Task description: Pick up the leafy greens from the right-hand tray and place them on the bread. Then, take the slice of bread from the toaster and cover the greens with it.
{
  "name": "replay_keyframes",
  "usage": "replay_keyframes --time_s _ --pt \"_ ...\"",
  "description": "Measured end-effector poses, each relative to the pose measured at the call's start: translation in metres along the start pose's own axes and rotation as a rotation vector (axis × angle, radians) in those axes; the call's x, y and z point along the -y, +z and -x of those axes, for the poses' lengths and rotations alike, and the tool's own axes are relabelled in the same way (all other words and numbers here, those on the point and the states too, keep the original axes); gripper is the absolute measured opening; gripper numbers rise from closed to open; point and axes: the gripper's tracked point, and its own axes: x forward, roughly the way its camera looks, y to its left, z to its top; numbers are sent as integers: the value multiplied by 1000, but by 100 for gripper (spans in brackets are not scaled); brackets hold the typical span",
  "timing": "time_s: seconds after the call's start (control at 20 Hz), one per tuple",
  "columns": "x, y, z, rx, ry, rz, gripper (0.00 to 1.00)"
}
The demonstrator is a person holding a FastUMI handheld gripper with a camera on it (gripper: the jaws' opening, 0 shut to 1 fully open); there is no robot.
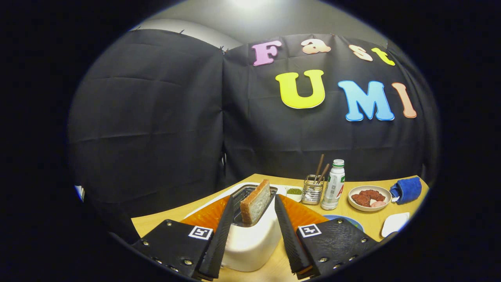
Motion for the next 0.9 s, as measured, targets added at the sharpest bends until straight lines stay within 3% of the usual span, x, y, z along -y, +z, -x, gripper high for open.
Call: replay_keyframes --time_s 0.35,0.55,0.7,0.9 --pt "-1 -13 -25 -20 -106 24 65" --pt "4 -23 -34 -50 -150 7 59" --pt "5 -24 -43 -34 -177 6 31" --pt "4 -20 -43 -27 -170 6 10"
